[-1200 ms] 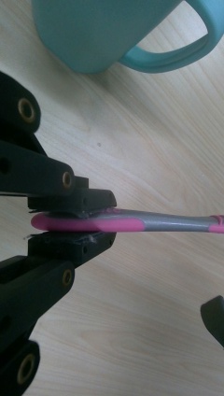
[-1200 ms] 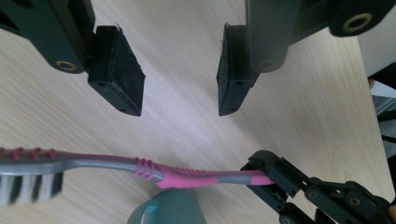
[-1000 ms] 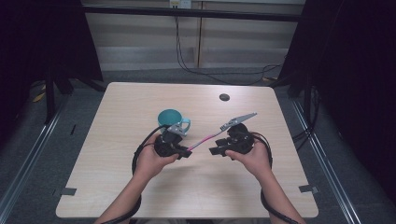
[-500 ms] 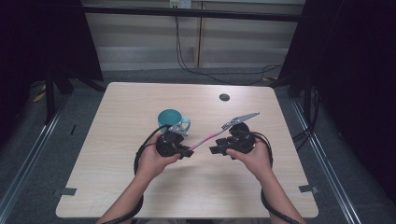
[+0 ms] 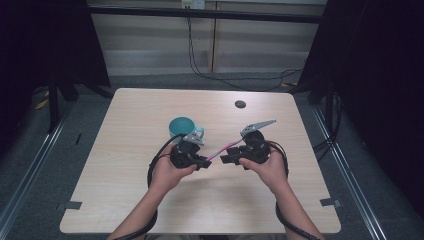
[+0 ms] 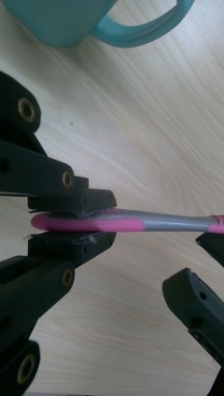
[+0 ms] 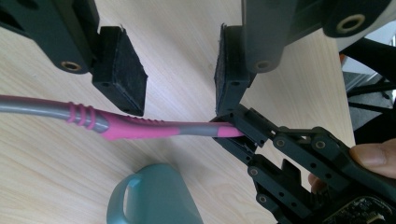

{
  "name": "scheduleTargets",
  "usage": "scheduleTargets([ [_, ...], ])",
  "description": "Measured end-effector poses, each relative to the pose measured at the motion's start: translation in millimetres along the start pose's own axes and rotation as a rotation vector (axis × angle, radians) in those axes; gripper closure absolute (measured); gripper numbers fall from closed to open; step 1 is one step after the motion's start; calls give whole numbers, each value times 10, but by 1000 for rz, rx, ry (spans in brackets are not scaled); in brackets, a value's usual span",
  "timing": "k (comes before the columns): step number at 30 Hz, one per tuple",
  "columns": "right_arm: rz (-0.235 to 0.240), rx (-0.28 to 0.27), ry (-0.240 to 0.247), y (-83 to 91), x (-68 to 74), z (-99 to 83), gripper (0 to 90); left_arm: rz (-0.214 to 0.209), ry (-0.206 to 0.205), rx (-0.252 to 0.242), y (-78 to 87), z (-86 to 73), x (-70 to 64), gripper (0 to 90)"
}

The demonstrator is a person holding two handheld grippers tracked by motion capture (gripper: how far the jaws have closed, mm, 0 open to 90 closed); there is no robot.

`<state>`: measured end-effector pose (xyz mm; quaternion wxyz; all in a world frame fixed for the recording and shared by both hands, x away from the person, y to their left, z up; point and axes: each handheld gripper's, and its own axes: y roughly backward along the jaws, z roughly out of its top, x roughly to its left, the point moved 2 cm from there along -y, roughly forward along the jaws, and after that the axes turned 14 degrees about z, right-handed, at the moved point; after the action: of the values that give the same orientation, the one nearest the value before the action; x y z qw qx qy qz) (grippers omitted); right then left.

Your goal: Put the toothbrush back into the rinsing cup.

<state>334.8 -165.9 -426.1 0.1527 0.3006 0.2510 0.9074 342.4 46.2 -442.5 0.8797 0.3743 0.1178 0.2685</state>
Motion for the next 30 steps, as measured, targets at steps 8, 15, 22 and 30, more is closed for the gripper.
scheduleTargets([
  [8,29,-34,-14,-36,-8,4,556,-10,18,-17,-26,17,-22,812],
  [15,35,-44,-24,-58,-14,23,597,-17,35,-16,-34,22,-31,812],
  [22,46,-78,-48,-45,-20,43,630,-19,40,-8,-34,49,-60,812],
  [30,67,-115,-55,-25,1,97,695,-19,39,4,-77,92,-142,814],
])
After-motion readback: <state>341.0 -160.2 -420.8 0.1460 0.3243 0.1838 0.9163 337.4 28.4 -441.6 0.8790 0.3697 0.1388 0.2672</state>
